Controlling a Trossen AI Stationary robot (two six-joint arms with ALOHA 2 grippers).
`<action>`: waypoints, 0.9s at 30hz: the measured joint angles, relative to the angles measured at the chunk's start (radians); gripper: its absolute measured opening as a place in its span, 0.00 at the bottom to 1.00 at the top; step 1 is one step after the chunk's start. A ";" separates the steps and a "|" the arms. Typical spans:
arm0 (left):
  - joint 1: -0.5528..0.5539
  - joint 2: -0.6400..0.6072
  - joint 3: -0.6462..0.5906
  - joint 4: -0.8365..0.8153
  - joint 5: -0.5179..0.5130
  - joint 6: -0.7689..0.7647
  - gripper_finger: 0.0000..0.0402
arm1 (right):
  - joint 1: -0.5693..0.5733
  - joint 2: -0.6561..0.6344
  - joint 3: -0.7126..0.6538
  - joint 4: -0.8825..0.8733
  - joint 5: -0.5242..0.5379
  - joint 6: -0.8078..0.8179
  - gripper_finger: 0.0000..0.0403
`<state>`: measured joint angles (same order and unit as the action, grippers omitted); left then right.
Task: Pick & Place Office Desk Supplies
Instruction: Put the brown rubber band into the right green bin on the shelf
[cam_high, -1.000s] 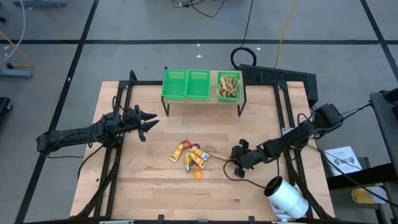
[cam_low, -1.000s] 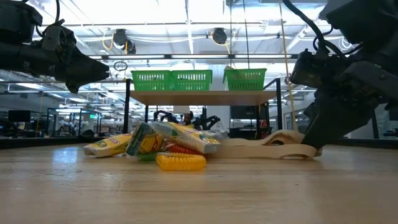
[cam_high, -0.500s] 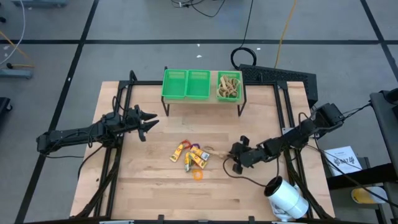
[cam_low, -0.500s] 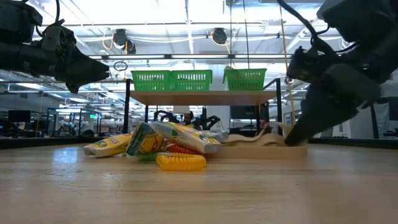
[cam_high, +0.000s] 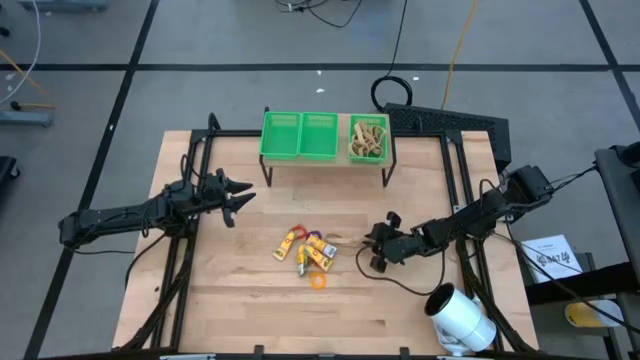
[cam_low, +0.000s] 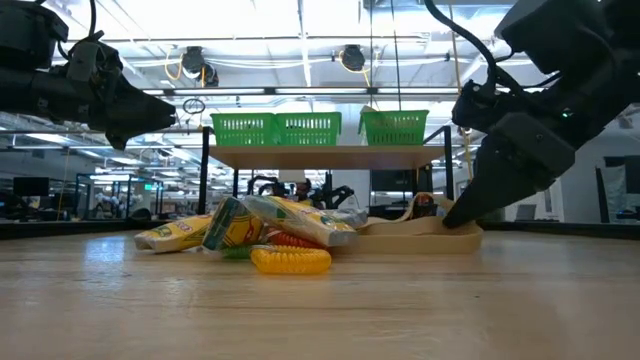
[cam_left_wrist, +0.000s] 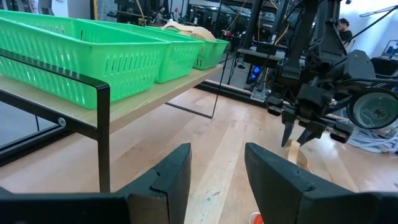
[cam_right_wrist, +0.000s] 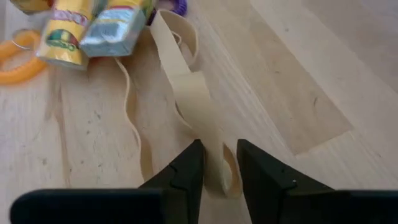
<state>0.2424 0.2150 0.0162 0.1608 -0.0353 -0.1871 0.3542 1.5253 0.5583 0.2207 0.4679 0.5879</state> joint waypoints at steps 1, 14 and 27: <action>0.000 0.000 0.000 0.000 0.000 0.000 0.40 | 0.000 0.000 0.000 0.011 0.000 -0.007 0.21; 0.000 0.000 0.000 0.000 0.000 0.000 0.40 | 0.000 0.000 0.000 0.245 -0.001 -0.214 0.15; 0.000 0.000 0.000 0.000 0.000 0.000 0.40 | -0.006 0.000 0.000 0.428 0.001 -0.308 0.08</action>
<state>0.2424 0.2150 0.0162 0.1608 -0.0355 -0.1871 0.3481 1.5249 0.5583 0.6486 0.4685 0.2796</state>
